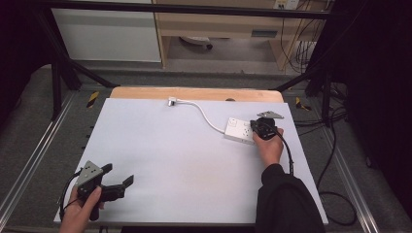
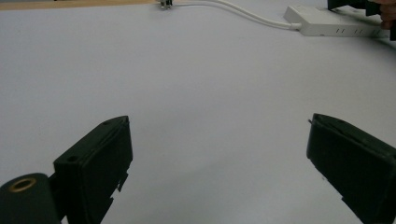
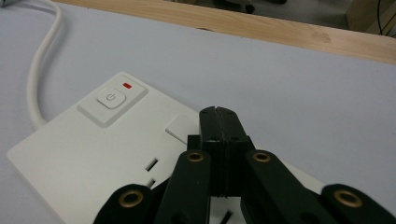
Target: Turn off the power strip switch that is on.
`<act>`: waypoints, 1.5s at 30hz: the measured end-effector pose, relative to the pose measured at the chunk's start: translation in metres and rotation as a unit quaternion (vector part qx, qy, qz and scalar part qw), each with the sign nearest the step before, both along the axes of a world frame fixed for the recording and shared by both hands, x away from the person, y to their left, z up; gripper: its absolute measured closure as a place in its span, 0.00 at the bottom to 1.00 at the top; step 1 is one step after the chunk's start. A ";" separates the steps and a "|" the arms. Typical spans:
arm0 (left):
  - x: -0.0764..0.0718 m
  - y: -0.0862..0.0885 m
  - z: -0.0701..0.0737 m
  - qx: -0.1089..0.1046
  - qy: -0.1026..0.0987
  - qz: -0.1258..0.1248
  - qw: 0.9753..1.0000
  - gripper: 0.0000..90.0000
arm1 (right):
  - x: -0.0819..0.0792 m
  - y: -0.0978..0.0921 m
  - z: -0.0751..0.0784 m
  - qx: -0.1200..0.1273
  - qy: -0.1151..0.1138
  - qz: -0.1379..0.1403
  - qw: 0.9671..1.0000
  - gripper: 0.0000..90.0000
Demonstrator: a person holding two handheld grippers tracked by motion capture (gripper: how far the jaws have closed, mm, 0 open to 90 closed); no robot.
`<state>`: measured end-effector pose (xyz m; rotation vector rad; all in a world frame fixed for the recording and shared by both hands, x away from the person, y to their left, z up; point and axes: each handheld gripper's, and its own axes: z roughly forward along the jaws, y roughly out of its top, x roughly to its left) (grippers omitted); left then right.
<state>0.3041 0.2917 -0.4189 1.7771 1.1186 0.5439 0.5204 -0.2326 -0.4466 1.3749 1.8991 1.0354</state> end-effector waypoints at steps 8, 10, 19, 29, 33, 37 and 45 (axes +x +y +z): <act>0.000 0.000 0.000 0.001 0.000 0.000 1.000 0.08 | 0.001 0.001 0.001 -0.003 0.003 0.004 1.000 1.00; 0.000 0.000 0.000 0.002 0.000 0.001 1.000 0.08 | 0.001 0.002 0.001 -0.003 0.002 0.005 1.000 1.00; 0.000 0.000 0.000 0.001 -0.001 0.001 1.000 0.08 | 0.001 0.003 0.001 0.000 0.001 0.007 1.000 1.00; 0.000 0.000 0.000 0.000 -0.001 0.000 1.000 0.08 | 0.000 0.004 0.002 0.008 -0.003 0.008 1.000 1.00; 0.000 0.000 0.000 0.000 -0.001 0.001 1.000 0.08 | 0.000 0.005 0.005 0.012 -0.007 0.010 1.000 1.00; 0.000 0.000 0.000 0.000 -0.001 0.000 1.000 0.08 | -0.002 0.005 0.007 0.018 -0.009 0.012 1.000 1.00; 0.000 0.000 0.000 0.000 -0.001 0.000 1.000 0.08 | -0.003 0.006 0.011 0.032 -0.013 0.014 0.999 1.00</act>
